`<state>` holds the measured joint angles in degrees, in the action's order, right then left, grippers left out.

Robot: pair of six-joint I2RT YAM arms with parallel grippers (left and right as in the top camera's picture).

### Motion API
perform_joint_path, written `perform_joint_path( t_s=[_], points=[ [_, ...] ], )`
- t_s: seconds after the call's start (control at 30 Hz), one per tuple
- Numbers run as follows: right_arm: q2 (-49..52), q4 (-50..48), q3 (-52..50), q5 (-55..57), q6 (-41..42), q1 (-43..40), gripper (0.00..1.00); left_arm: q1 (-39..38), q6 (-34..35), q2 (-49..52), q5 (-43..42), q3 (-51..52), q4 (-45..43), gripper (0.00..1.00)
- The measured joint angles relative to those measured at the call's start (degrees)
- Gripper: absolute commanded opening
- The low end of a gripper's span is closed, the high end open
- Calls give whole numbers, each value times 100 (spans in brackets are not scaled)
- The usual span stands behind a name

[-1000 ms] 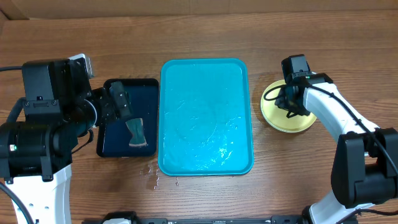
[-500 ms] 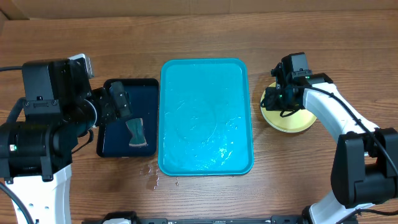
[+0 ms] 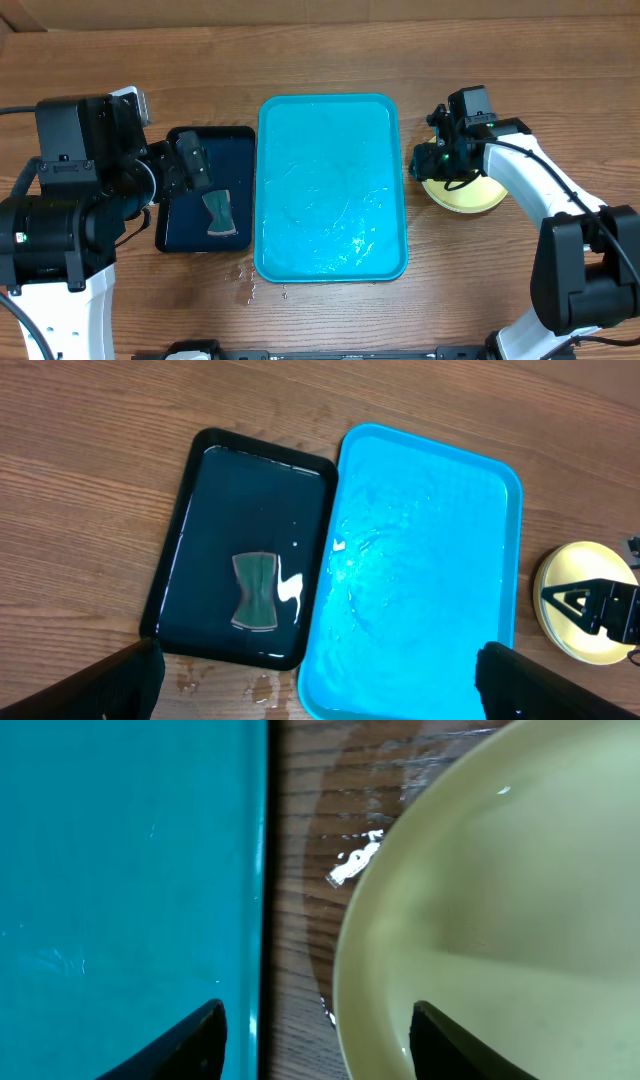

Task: Clean dirty plates on tray and stack at the side
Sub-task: 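Open the right gripper and lift it off the stacked plates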

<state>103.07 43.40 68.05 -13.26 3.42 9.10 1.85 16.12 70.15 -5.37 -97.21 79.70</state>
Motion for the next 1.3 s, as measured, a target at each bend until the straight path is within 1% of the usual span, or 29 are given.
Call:
perform_joint_path(
  t_s=[0.1,0.17,0.4,0.63,0.93,1.07,1.1,1.13,1.17,1.3],
  points=[
    [0,11,0,-4,-4,26,62,0,0,0,2,0,0,100],
    [0,0,-4,-7,0,26,70,0,0,0,2,0,0,100],
    [0,-420,-339,-33,-2,26,71,0,0,0,0,0,0,100],
    [0,-706,-557,-732,-2,26,72,0,0,0,0,0,0,100],
    [0,-671,-560,-1169,-4,26,79,0,0,0,2,0,0,100],
    [0,-673,-560,-1209,2,26,78,0,0,0,0,0,2,100],
    [0,-671,-560,-1211,2,26,74,0,0,0,0,0,2,100],
    [0,-669,-560,-1211,2,26,68,0,0,0,0,0,0,100],
    [0,-684,-560,-1207,15,26,66,0,0,0,0,0,0,100],
    [0,-608,-507,-1224,4,4,67,0,0,0,0,0,0,100]
  ],
)
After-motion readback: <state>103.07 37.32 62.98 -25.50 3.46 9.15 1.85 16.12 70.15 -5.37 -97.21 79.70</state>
